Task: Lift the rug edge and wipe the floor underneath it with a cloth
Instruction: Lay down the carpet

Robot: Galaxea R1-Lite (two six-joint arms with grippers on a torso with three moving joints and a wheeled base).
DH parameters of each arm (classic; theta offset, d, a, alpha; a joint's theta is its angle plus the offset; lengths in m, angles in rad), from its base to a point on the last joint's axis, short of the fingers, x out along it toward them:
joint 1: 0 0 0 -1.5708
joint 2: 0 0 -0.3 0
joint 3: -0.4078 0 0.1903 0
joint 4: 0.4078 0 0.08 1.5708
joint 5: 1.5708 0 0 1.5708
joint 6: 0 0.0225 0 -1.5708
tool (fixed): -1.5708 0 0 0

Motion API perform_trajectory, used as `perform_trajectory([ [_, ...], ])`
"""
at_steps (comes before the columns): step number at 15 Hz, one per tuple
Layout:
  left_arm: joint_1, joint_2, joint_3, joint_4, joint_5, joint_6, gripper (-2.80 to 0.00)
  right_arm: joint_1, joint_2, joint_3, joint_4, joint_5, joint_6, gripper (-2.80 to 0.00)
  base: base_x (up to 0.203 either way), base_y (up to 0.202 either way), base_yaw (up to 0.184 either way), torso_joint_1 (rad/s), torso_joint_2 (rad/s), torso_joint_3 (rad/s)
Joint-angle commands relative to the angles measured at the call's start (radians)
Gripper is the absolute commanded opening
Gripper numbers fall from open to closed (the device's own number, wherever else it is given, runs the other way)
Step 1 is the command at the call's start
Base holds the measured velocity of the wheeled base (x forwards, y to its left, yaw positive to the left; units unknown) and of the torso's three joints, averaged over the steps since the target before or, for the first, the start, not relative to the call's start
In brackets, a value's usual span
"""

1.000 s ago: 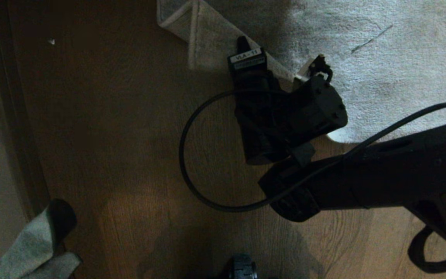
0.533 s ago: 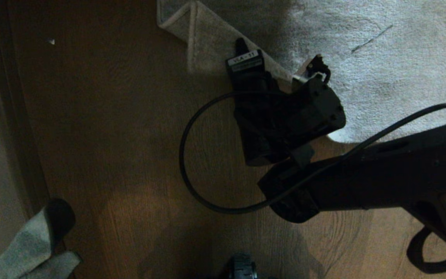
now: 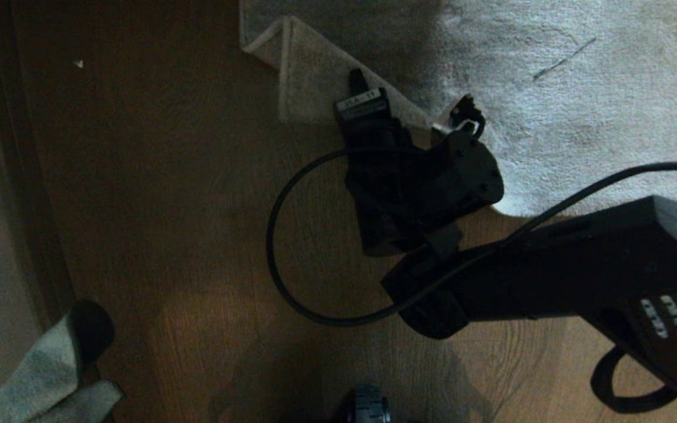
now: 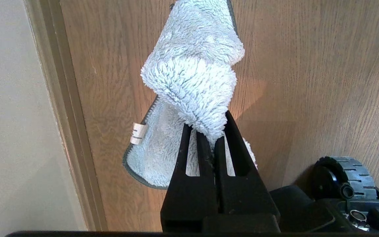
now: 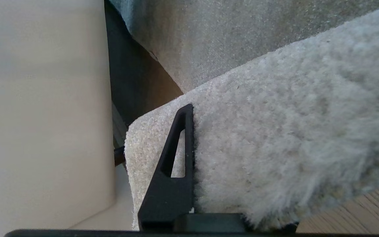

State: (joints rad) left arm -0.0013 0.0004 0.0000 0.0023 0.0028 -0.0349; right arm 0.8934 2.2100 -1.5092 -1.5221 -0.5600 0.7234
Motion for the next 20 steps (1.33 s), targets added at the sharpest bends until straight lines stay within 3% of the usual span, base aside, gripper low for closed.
perform_trajectory([
  [1, 0.000, 0.000, 0.000, 0.001, 0.000, 0.000, -2.80, -0.002, 0.005, -0.003, -0.048, -0.005, 0.004, -2.80, 0.000, 0.000, 0.000, 0.000, 0.00, 0.000],
  [8, 0.000, 0.000, 0.000, 0.001, 0.002, 0.000, -2.80, -0.001, -0.005, -0.006, -0.048, -0.012, 0.001, -2.80, 0.000, 0.000, 0.000, 0.000, 0.00, 0.000],
  [9, 0.000, 0.000, 0.000, -0.001, 0.002, 0.000, -2.80, 0.001, -0.007, -0.009, -0.048, -0.012, 0.000, 0.00, 0.000, 0.000, 0.000, 0.000, 0.00, 0.000],
  [20, 0.000, 0.000, 0.000, 0.000, 0.002, 0.000, -2.80, 0.004, -0.081, 0.073, -0.048, -0.016, 0.018, 0.00, 0.000, 0.000, 0.000, 0.000, 0.00, 0.000],
])
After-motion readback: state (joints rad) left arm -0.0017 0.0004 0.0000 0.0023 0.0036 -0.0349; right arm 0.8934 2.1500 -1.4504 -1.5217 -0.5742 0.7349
